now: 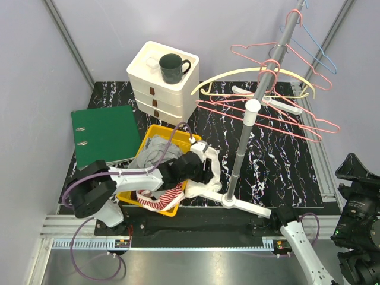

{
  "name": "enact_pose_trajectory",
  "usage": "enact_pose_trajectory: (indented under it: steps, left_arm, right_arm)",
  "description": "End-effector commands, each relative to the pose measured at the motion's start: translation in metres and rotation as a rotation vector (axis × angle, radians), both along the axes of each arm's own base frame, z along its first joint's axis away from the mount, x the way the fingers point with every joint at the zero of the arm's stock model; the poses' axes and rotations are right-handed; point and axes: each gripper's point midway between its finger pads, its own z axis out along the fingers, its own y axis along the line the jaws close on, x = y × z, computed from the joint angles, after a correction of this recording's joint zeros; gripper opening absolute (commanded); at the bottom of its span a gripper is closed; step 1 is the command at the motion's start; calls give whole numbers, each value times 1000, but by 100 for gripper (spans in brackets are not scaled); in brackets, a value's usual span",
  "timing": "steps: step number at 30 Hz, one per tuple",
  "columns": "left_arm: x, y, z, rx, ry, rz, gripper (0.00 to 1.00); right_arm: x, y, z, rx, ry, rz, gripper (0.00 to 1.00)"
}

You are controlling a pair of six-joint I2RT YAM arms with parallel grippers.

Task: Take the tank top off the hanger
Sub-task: Pick up the tank top from the center of the board.

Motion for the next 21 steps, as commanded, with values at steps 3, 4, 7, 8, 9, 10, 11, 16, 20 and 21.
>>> enact_pose_trajectory:
  steps: [3,4,7,8,9,10,11,16,20,21]
  left_arm:
    - [19,-21,2,77,-160,49,93]
    - [20,-22,-5,115,-168,50,95]
    - [20,-17,-31,267,-184,69,95]
    - [16,-12,-47,320,-167,73,94]
    - [18,-10,-50,337,-172,99,93]
    - [17,-6,-55,351,-165,109,91]
    - [15,-4,-60,354,-155,125,89]
    - [7,1,-52,374,-210,137,32]
    - [-6,-8,-13,298,-253,102,12]
    - [-10,-6,-8,297,-247,92,9]
  right_arm:
    - [12,2,-5,-16,36,-5,82]
    - [12,2,-6,-14,33,0,82]
    - [15,4,-8,-11,35,5,82]
    - [15,4,-7,-11,34,5,81]
    - [14,3,-7,-15,36,3,81]
    - [13,2,-6,-16,33,1,82]
    - [12,2,-6,-16,33,-4,81]
    - [10,1,-5,-13,24,-1,82]
    - [13,3,-6,-6,23,11,82]
    - [13,4,-5,-3,18,18,82]
